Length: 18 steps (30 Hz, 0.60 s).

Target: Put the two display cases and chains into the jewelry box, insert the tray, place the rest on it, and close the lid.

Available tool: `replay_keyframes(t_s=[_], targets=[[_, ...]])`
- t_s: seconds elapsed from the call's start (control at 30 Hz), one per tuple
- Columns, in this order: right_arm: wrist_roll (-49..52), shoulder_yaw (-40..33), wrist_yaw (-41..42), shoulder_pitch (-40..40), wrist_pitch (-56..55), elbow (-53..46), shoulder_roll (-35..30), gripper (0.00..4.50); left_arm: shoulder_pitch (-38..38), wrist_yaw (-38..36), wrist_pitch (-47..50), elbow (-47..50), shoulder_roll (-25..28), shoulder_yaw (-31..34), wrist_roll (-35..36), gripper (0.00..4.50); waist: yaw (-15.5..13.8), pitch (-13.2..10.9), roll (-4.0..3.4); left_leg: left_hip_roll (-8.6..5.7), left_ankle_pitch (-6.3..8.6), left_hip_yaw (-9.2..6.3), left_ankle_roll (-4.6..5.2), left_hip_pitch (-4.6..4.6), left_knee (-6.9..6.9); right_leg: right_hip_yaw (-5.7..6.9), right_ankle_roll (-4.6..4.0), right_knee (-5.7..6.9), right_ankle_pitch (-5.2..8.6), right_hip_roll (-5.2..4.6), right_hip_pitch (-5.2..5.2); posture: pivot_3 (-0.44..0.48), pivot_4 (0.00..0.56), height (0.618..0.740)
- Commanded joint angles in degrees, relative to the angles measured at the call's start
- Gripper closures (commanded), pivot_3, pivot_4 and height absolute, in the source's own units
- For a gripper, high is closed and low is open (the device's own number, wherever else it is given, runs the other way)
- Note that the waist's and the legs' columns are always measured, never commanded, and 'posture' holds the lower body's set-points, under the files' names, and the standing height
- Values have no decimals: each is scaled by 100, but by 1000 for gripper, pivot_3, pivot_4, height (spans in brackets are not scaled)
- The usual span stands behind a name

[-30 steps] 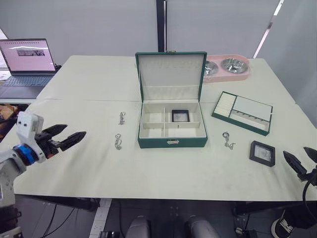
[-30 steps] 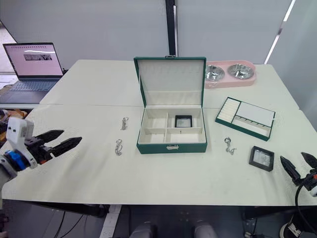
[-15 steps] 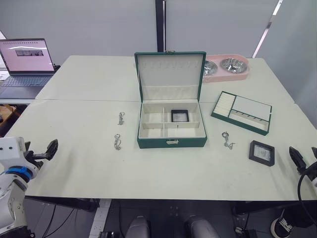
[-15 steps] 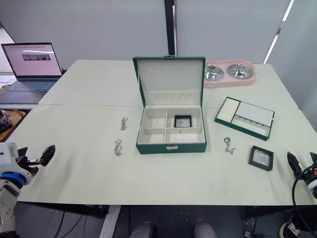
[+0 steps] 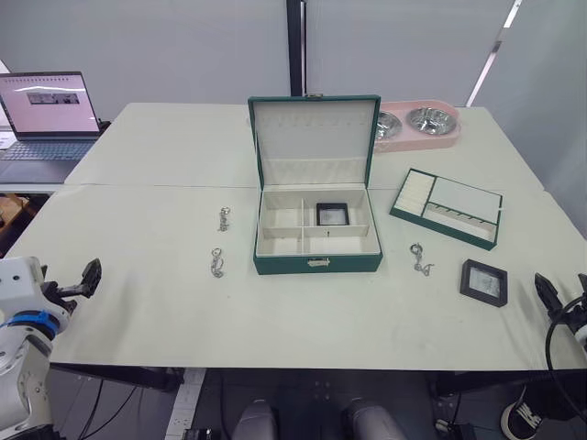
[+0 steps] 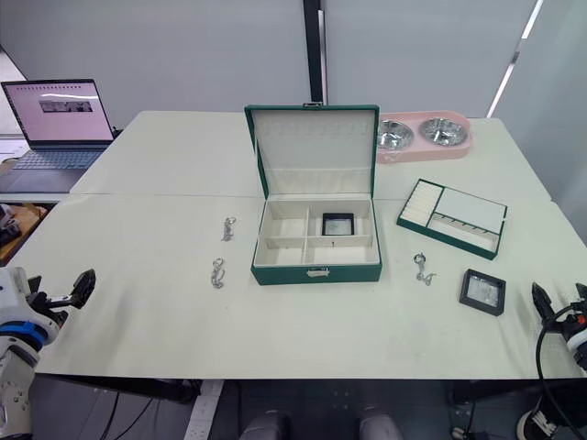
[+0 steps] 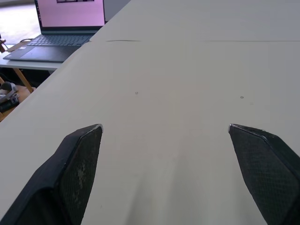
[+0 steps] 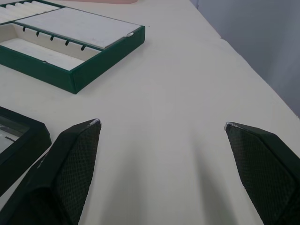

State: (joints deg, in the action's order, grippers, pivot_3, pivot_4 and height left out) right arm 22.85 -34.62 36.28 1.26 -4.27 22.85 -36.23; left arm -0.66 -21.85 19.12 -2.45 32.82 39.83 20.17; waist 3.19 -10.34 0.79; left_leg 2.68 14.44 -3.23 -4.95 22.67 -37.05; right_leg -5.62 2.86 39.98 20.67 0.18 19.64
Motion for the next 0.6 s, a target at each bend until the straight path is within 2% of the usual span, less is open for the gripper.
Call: replay_keyframes(t_s=[0.03,0.4,0.6], targets=[[88,-22,195,-61,-105,-3,-120,0,-139,85,-154,253,-39,50,28,45,5,0,-1,0,0,0,0,0,0,-1,0,0,0,0,0,0,150,740],[40,-23,135,-227,-39,135,-237,0,-321,211,-213,399,-156,104,137,45,4,0,0,0,0,1,0,-1,2,-1,0,-1,0,0,-1,0,150,740],[314,-103,510,-164,-123,45,-259,0,-240,359,-85,800,-340,-99,261,45,3,0,0,0,0,2,0,-2,1,-2,0,-1,0,0,-1,0,150,740]])
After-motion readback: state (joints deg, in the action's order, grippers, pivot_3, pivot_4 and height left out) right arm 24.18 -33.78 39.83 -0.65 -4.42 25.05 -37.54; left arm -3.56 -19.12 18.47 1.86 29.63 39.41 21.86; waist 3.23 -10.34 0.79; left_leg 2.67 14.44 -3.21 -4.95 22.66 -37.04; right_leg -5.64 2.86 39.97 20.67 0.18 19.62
